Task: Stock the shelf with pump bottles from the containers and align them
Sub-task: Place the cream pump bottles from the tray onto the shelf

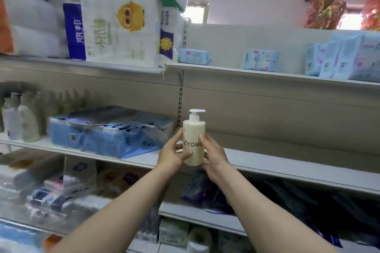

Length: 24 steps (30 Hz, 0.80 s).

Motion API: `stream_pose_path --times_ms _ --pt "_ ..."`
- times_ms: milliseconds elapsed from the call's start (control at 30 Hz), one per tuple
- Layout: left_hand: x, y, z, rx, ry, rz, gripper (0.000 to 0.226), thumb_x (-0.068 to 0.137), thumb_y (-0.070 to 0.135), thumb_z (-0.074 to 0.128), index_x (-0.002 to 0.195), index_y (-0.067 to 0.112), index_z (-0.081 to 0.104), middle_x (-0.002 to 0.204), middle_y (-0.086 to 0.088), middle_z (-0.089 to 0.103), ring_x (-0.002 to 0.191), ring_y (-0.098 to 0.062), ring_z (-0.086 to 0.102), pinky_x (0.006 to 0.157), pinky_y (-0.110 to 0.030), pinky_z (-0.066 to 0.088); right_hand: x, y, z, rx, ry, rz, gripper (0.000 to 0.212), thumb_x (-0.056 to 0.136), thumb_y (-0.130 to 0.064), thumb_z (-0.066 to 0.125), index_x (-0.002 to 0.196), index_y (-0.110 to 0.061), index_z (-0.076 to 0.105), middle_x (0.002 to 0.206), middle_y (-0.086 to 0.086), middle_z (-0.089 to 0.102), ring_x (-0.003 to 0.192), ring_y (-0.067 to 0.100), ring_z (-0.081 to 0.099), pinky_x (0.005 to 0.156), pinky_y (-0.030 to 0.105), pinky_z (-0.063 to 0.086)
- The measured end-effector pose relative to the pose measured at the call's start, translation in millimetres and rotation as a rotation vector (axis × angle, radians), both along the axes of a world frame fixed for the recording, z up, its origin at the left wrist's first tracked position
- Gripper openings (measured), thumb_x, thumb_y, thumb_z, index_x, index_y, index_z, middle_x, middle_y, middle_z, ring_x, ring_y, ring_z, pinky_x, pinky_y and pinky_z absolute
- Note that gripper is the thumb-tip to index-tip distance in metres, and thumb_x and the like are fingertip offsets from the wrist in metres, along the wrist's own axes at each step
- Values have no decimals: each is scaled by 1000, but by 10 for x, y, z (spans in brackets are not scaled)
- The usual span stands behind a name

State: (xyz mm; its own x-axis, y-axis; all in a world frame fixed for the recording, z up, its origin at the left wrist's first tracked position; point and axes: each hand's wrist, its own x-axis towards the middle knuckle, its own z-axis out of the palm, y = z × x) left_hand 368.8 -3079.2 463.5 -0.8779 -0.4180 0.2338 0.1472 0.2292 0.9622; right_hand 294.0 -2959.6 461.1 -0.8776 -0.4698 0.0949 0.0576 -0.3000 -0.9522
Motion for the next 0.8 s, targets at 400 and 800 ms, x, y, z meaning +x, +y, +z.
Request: stream_pose_path --times_ms 400,800 --pt "-1013 -868 -341 -207 42 34 81 86 10 72 147 48 36 130 21 60 112 2 59 96 -21 47 -840 -771 -204 142 13 -84 42 106 -43 35 126 -19 64 118 1 74 114 16 67 99 37 51" --pt "-2190 -1247 -428 51 -87 150 27 91 21 68 116 12 70 113 -10 71 98 -26 65 75 -34 54 -1776 -1334 -159 177 -95 -272 55 104 -54 29 125 -16 63 124 8 67 99 15 66 79 24 53"
